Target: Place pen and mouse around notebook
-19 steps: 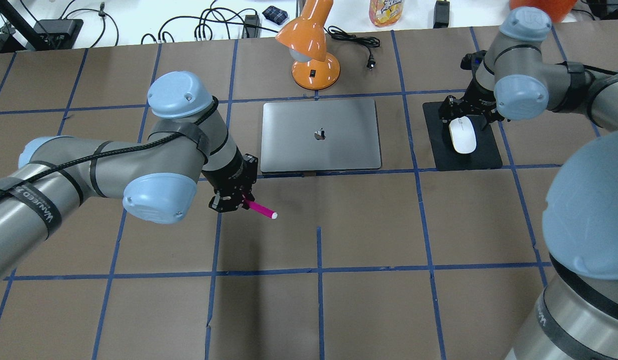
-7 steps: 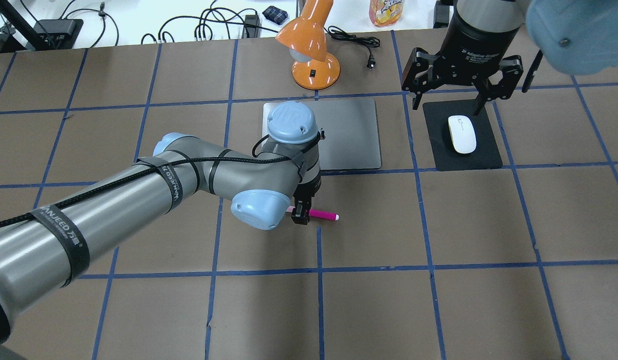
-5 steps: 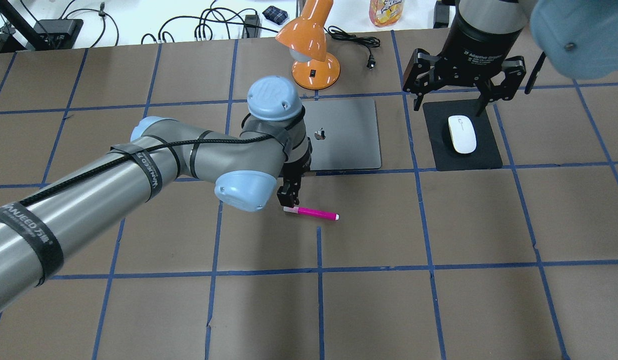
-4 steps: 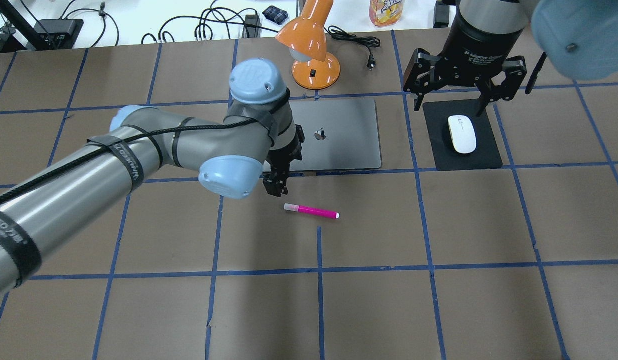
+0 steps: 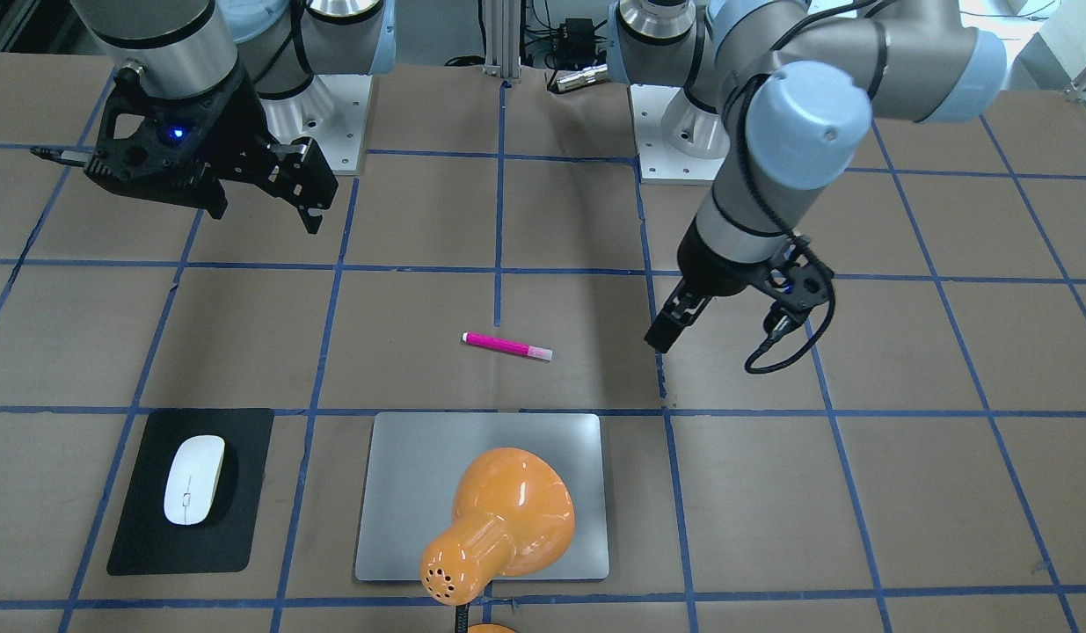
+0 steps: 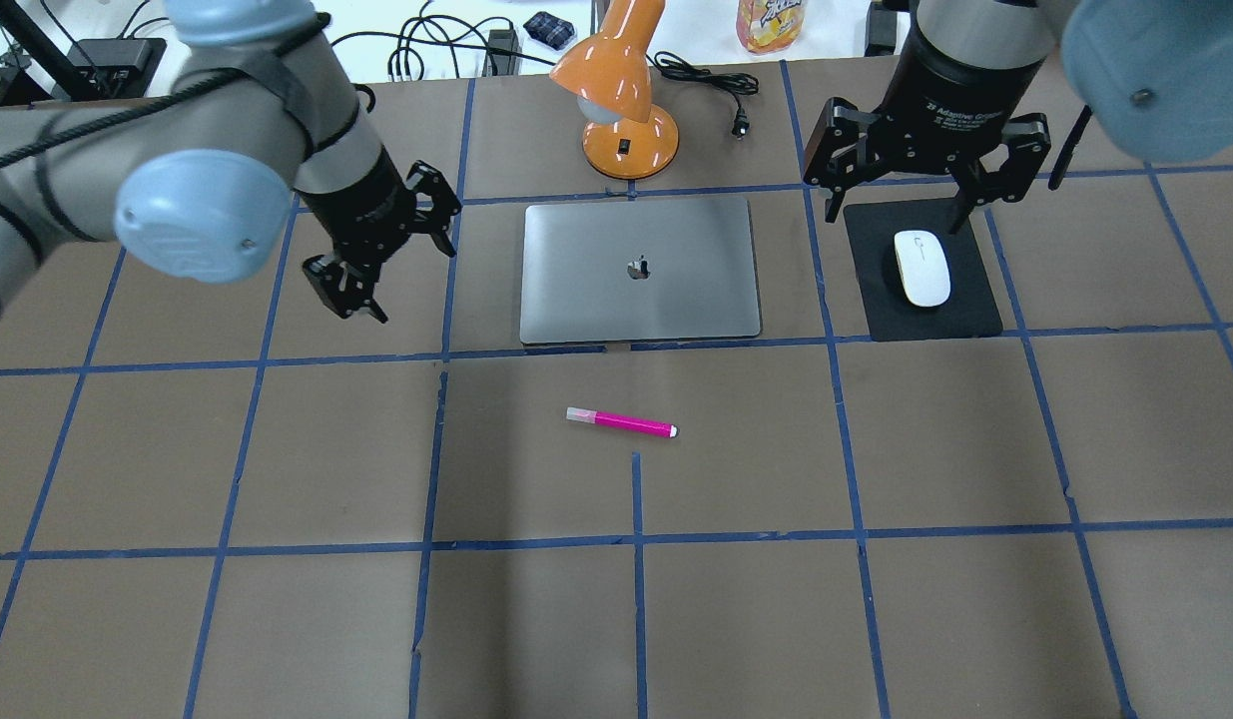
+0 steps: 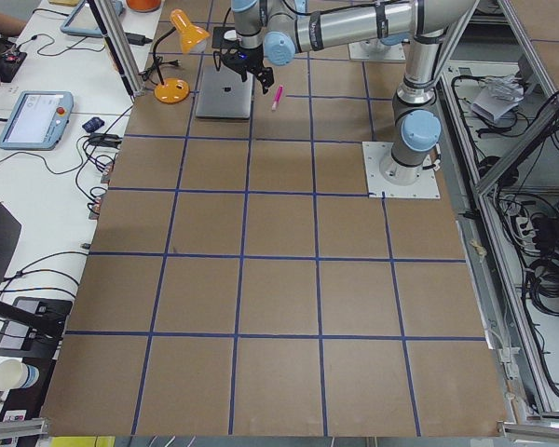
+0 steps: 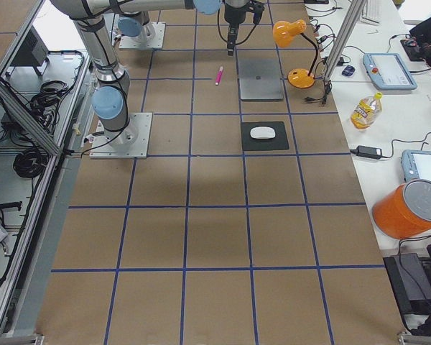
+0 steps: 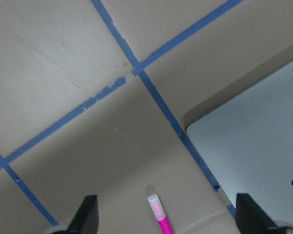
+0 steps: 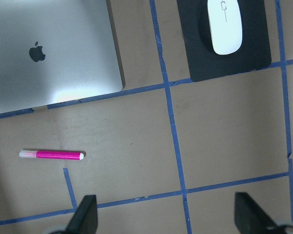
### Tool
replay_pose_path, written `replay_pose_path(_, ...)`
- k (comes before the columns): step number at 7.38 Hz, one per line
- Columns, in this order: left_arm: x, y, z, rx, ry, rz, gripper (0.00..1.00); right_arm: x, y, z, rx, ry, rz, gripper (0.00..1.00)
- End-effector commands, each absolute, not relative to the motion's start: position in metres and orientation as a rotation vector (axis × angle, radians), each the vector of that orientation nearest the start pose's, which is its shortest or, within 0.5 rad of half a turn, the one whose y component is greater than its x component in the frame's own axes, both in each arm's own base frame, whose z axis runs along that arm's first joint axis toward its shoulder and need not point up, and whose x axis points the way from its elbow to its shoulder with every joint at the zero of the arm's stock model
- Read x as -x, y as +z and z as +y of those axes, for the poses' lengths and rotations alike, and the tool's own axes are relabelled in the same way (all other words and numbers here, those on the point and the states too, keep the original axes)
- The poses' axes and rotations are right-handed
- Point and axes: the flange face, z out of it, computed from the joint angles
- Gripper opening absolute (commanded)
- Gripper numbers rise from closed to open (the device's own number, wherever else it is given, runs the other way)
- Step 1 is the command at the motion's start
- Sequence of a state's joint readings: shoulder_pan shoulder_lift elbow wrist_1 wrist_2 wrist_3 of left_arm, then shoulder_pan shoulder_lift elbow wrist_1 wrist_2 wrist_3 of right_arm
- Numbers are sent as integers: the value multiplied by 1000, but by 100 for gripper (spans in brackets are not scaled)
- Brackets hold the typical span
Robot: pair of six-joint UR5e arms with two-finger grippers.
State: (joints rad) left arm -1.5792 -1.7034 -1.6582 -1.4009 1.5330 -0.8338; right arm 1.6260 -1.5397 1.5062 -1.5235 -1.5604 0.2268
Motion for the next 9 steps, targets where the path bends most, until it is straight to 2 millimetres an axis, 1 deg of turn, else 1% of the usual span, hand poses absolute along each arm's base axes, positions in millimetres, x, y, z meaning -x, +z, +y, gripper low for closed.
replay_pose_path(1,95,445,-518,1034,83,2966,100,-162,498,-495,-267,33,3125,100)
replay_pose_path(2,94,457,-513,831,45,3024,100,-162,495,-494,-269,38,3122,100)
replay_pose_path(3,96,467,-508,681,22,3047,100,-162,495,-494,-267,38,3124,100)
replay_pose_path(4,105,466,-501,617,46,3042,100,-162,494,-494,-267,40,3123,100)
replay_pose_path(5,108,471,-498,403,34,3079,100,-162,495,-494,-267,38,3124,100)
replay_pose_path(6,108,474,-498,345,23,3091,100,-162,495,-494,-267,38,3124,100)
replay_pose_path(7,110,486,-497,313,-14,3102,100,-162,494,-495,-267,40,3126,100)
replay_pose_path(8,111,484,-504,223,-4,3112,100,-161,494,-494,-267,42,3127,100)
replay_pose_path(9,111,480,-509,179,13,3110,100,-161,494,-494,-262,46,3130,100)
